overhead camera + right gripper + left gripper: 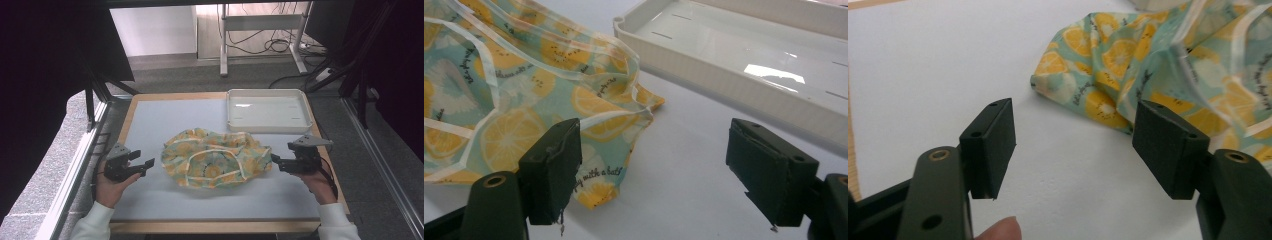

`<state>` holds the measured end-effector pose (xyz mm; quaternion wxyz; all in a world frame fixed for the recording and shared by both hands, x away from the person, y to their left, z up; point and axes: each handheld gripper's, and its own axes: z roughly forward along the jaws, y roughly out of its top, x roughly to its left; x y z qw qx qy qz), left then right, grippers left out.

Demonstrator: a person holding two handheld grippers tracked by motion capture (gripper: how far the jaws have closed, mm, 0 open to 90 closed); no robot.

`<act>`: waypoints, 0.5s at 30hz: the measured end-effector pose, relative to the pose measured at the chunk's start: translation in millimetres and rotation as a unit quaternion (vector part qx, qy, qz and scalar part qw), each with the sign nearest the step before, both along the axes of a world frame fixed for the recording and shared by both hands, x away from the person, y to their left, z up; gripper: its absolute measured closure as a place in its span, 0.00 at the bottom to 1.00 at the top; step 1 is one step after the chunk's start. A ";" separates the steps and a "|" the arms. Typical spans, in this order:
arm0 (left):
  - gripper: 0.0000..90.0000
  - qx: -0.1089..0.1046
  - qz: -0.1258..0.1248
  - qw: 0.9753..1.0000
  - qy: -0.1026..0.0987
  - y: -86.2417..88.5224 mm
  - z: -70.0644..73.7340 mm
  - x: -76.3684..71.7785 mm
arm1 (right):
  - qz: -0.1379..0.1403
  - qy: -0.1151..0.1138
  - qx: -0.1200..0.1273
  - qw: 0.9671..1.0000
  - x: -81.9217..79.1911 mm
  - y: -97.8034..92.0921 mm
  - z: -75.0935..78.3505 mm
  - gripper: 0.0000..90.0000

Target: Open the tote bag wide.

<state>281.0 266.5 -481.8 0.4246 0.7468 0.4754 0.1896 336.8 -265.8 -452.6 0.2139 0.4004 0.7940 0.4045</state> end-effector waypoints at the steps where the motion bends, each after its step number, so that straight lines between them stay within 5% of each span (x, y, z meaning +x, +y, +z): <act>1: 0.39 -0.004 -0.003 1.000 0.000 0.3 1.8 -1.6 | 0.000 0.000 0.000 1.000 0.2 -0.6 -0.2 0.25; 10: 0.44 -0.022 -0.038 0.999 -0.017 -8.8 19.0 -21.8 | -0.001 -0.004 0.000 1.000 1.2 0.2 1.7 0.25; 15: 0.44 -0.014 -0.075 0.997 -0.019 -30.3 29.0 -25.1 | 0.001 -0.004 0.000 1.000 1.2 1.9 1.6 0.25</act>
